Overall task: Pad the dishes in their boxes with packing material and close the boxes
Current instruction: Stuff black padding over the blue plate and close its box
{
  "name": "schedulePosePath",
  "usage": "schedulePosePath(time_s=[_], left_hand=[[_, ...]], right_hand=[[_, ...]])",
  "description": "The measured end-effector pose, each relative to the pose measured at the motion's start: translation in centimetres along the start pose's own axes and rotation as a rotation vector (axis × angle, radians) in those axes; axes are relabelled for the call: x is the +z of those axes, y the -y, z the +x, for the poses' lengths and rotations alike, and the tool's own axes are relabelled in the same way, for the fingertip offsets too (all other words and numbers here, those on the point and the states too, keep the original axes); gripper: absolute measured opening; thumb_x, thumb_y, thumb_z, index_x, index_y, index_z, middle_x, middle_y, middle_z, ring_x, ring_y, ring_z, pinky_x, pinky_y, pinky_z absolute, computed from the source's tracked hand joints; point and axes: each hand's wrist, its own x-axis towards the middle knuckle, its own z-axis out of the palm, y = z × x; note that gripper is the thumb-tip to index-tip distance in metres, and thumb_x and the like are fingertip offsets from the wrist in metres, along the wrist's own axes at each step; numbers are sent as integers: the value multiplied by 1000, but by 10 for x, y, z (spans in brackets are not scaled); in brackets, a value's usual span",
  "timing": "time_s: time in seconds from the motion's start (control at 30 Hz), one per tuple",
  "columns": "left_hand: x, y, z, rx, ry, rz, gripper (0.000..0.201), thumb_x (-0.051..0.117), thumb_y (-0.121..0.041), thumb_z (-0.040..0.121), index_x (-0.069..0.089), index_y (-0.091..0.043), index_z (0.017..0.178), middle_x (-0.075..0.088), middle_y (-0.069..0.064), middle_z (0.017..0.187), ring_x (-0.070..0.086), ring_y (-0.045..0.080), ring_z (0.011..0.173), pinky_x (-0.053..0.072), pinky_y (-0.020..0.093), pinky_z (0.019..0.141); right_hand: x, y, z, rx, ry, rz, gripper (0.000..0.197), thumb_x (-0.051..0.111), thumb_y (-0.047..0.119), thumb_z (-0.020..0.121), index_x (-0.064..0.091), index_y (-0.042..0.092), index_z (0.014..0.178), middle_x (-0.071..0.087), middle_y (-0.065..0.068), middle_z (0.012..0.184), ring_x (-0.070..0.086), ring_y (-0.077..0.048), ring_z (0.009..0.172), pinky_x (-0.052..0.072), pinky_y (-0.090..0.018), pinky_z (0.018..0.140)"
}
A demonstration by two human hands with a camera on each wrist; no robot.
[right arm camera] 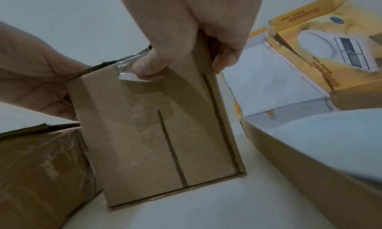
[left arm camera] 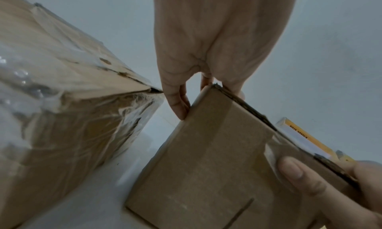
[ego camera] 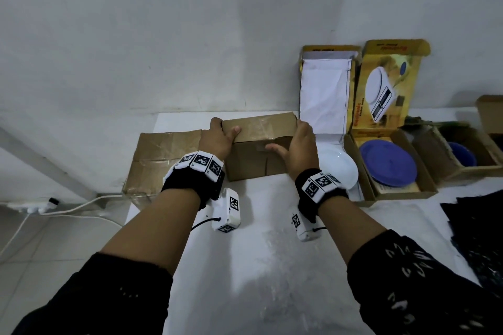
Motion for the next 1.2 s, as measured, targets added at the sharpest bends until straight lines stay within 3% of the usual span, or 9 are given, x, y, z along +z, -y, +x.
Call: schedulePosePath(time_s=[0.17, 0.27, 0.5, 0.67, 0.8, 0.93, 1.0, 1.1, 1.2], left_hand=[[1, 2, -2, 5, -10, -5, 52, 52, -43, 92, 41, -5, 126, 56, 21, 120, 51, 38, 114, 42, 37, 90], [2, 3, -2, -2, -21, -7, 52, 51, -44, 92, 41, -6, 126, 55, 21, 122, 51, 38, 115, 42, 38, 92], [3, 0, -10, 20, -53, 6, 50, 53, -41, 93, 43, -3, 123, 55, 23, 119, 51, 38, 113, 41, 34, 88], [1, -3, -35, 74, -71, 26, 49, 58, -35, 91, 44, 1, 122, 54, 23, 115, 48, 34, 113, 38, 34, 86], [1, 8, -53, 115, -51, 16, 49, 68, -32, 84, 46, 0, 114, 56, 19, 107, 54, 33, 101, 44, 36, 82], [4, 20, -80, 147, -41, 11, 49, 75, -28, 78, 47, -6, 112, 53, 10, 104, 55, 24, 90, 45, 30, 77], [7, 25, -92, 176, -35, 78, 50, 75, -27, 78, 47, -5, 112, 50, 9, 101, 51, 21, 88, 39, 26, 75], [14, 31, -99, 191, -30, 137, 47, 76, -23, 76, 46, -5, 108, 52, 13, 105, 53, 27, 94, 41, 30, 76], [20, 35, -101, 167, -22, 208, 44, 72, -17, 79, 44, -3, 110, 50, 19, 114, 53, 34, 102, 42, 37, 85]], right_hand=[[-13, 10, 3, 41, 146, -131, 99, 79, 58, 59, 34, 0, 125, 46, -16, 124, 43, -31, 117, 42, -38, 94], [-5, 21, 2, 135, 91, -73, 101, 79, 62, 56, 34, 0, 122, 44, -16, 126, 42, -32, 118, 40, -36, 92], [7, 11, -4, 92, -7, -62, 101, 77, 60, 56, 37, -3, 124, 44, -16, 124, 42, -31, 115, 35, -33, 92], [-2, 5, -22, 89, -41, 16, 99, 86, 49, 51, 37, -2, 120, 46, -17, 119, 45, -32, 110, 41, -36, 91], [-13, -5, -41, 54, 6, -9, 95, 91, 33, 54, 33, 0, 122, 47, -18, 122, 50, -33, 111, 45, -37, 92], [-41, -24, -59, 36, 219, 264, 121, 89, 45, 49, 17, 24, 143, 42, -10, 138, 44, -23, 124, 41, -35, 104], [-52, -29, -63, 31, 320, 253, 111, 85, 51, 54, 22, 33, 143, 46, -10, 133, 46, -24, 121, 40, -33, 102], [-46, -30, -70, 45, 321, 129, 81, 82, 31, 69, 39, 22, 137, 49, -14, 122, 49, -28, 114, 37, -23, 92], [-26, -27, -74, 73, 283, 105, 79, 84, 24, 68, 41, 16, 133, 50, -14, 124, 49, -27, 115, 36, -24, 92]])
